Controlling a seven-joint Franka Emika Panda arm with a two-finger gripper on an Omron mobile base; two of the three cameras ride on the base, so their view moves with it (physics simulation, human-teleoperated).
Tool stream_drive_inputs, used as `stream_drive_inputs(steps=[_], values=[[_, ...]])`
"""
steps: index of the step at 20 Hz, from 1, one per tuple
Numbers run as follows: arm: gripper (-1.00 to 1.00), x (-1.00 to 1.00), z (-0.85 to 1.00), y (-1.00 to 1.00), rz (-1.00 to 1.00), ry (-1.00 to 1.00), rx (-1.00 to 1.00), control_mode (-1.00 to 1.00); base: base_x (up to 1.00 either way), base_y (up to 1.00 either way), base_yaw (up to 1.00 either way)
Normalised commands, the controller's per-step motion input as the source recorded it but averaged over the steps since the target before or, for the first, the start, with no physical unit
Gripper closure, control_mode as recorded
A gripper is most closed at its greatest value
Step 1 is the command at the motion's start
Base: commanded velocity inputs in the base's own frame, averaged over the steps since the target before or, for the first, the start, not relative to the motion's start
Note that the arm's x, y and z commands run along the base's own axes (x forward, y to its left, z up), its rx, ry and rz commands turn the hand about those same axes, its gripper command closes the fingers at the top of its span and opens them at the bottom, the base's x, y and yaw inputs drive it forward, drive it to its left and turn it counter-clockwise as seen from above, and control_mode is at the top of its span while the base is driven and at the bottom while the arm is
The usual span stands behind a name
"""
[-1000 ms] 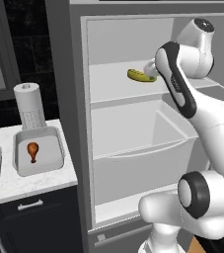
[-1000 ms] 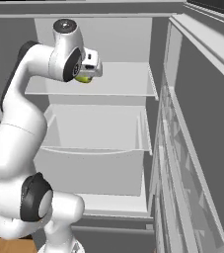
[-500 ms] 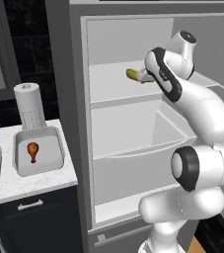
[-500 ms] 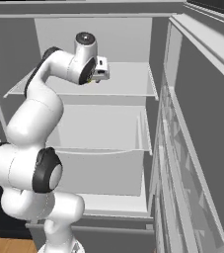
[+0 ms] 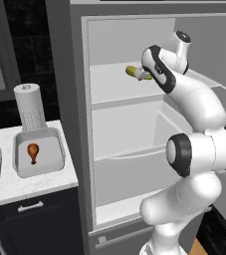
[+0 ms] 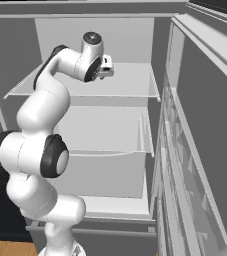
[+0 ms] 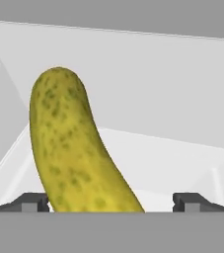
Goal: Place one cucumber and one chicken drumstick in each tupperware on the nearby counter, to pack two identical lunches.
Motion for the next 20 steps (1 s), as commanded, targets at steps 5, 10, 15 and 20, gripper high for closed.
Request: stream_drive_inputs(steps=[5,10,15,20], values=[[-1.00,0.00,-0.03,0.18,0.17,-0.04,-0.08,-1.00,0.00,0.00,0.00],[-1.00,0.01,-0.18,0.09,0.15,0.00,-0.04,-1.00,0.00,0.00,0.00],[1.00,0.13,-0.35,0.02,0.09,0.01,-0.02,-1.00,0.00,0.00,0.00],[1.00,-0.05,-0.21,0.07,0.00,-0.01,-0.02,-1.00,0.00,0.00,0.00]])
